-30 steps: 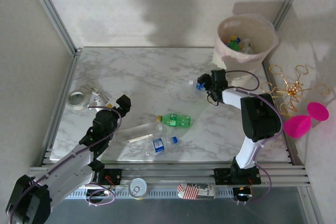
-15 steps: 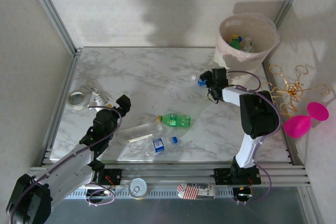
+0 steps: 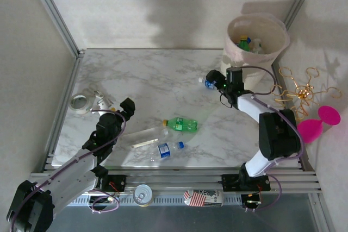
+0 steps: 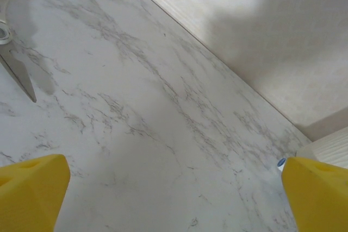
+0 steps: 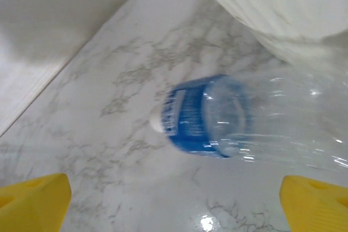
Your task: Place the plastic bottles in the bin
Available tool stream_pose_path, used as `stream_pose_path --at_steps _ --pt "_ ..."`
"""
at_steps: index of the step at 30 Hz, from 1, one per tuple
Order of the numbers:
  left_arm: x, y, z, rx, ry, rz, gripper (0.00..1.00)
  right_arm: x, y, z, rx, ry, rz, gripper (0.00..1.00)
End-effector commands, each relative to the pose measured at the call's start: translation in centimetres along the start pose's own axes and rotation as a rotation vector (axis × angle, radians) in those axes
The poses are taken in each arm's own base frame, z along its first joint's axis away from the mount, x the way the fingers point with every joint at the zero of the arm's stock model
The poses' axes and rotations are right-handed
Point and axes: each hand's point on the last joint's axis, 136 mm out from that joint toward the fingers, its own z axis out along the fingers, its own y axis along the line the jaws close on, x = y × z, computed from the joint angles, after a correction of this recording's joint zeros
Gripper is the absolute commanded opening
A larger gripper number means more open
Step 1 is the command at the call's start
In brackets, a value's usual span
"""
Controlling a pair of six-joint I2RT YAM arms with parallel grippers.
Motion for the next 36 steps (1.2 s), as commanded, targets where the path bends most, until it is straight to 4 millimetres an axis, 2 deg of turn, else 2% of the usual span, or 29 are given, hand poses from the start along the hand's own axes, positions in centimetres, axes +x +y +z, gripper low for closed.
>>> stream_pose_path --at_steps 1,6,11,19,24,31,36 --pt "-0.1 0.4 0.1 -0.008 -0.010 -0.007 1.00 -0.1 1.4 -1.0 -0.031 0.035 -0.174 0.99" --pt "0.0 0.0 0.3 0.008 0.001 -0.024 1.00 -0.2 3.0 -0.7 -0.085 0.077 -0.317 0.99" --pt "0.0 -0.2 0.3 0.009 0.007 -0.022 1.00 -0.6 2.7 1.4 -0.031 0.139 -0.531 0.99" --pt "-0.6 -0.6 0.2 0.012 -0.006 -0.023 1.00 -1.9 -1.5 4.2 0.200 0.189 -0.801 0.99" --pt "-0.6 -1.0 0.5 0.018 0.003 -0.018 1.00 -1.4 -4.2 5.5 0.312 0.258 -0.883 0.99" --pt "-0.5 -1.4 0.8 0.024 0.013 -0.021 1.00 1.0 -5.7 6.5 0.344 0.321 -0.945 0.99" --pt "-0.6 -1.5 0.7 0.028 0.011 -0.025 1.00 3.1 -5.3 7.1 0.320 0.358 -0.973 0.96"
